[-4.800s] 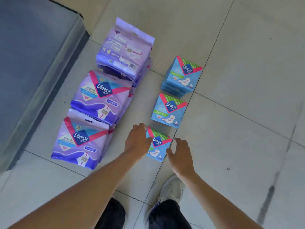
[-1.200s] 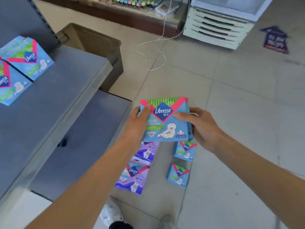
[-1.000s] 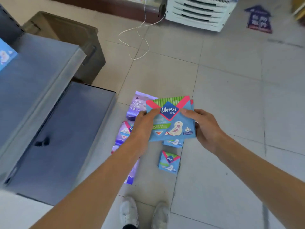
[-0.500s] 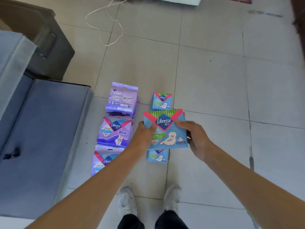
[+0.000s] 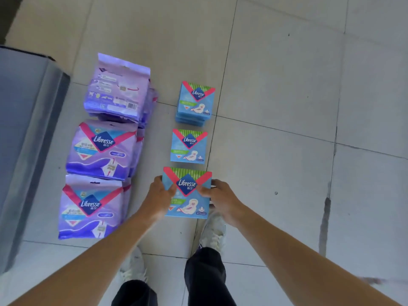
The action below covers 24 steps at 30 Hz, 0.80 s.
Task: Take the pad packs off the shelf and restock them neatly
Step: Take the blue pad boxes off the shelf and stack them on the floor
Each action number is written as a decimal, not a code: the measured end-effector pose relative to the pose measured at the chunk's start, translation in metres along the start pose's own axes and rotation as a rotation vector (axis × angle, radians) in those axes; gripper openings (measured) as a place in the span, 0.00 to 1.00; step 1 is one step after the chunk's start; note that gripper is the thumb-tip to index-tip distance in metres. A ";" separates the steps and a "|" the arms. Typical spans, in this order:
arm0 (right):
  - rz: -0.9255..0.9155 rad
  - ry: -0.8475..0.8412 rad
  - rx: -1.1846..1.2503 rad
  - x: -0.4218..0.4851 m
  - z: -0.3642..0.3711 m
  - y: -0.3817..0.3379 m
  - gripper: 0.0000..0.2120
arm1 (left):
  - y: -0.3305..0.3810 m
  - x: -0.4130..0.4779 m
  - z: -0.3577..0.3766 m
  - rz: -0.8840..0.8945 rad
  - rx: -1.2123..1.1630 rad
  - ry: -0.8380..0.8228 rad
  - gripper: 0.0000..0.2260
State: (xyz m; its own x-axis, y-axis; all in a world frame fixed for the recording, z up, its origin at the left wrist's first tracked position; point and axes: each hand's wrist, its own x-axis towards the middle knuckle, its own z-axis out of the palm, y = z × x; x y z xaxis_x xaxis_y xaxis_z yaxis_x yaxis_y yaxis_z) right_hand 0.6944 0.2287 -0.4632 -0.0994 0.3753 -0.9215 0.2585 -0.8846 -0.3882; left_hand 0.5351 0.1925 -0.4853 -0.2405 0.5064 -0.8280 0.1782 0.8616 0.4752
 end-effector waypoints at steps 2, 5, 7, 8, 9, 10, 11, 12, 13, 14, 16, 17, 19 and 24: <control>0.006 -0.013 -0.027 0.023 0.002 0.023 0.06 | -0.020 0.017 0.013 0.014 0.036 -0.022 0.10; 0.001 0.004 -0.058 0.056 0.007 0.052 0.10 | -0.046 0.043 0.031 0.012 0.017 -0.103 0.15; 0.002 0.025 -0.065 0.077 0.008 0.069 0.13 | -0.064 0.062 0.041 -0.001 0.018 -0.134 0.19; 0.012 0.040 -0.063 0.087 0.008 0.075 0.16 | -0.073 0.073 0.046 -0.012 0.015 -0.134 0.21; 0.014 0.053 -0.055 0.096 0.009 0.080 0.19 | -0.080 0.081 0.050 -0.023 0.012 -0.134 0.23; 0.012 0.058 -0.042 0.106 0.010 0.083 0.21 | -0.082 0.087 0.053 -0.026 -0.005 -0.120 0.23; 0.000 0.060 -0.025 0.114 0.011 0.085 0.24 | -0.083 0.092 0.055 -0.025 -0.024 -0.107 0.22; -0.012 0.063 -0.011 0.122 0.013 0.085 0.28 | -0.082 0.095 0.055 -0.028 -0.043 -0.089 0.20; -0.023 0.073 -0.003 0.131 0.015 0.086 0.31 | -0.077 0.097 0.055 -0.031 -0.062 -0.067 0.19; -0.031 0.082 0.004 0.138 0.017 0.085 0.34 | -0.075 0.099 0.056 -0.035 -0.071 -0.043 0.19; -0.040 0.090 0.025 0.150 0.020 0.086 0.37 | -0.071 0.102 0.058 -0.032 -0.051 0.003 0.19; -0.038 0.090 0.044 0.153 0.022 0.086 0.38 | -0.071 0.104 0.060 -0.026 -0.022 0.022 0.19; -0.018 0.088 0.074 0.156 0.023 0.086 0.36 | -0.071 0.106 0.062 -0.019 0.049 0.049 0.20; -0.024 0.031 0.054 0.154 0.016 0.084 0.22 | -0.075 0.105 0.062 0.019 0.077 0.049 0.20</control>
State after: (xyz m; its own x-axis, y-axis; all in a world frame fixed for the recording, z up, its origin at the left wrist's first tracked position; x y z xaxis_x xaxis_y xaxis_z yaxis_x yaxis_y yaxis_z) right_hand 0.6852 0.2079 -0.6383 -0.0750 0.4046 -0.9114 0.2039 -0.8884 -0.4112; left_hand 0.5556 0.1795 -0.6264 -0.2826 0.5249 -0.8029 0.2556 0.8479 0.4644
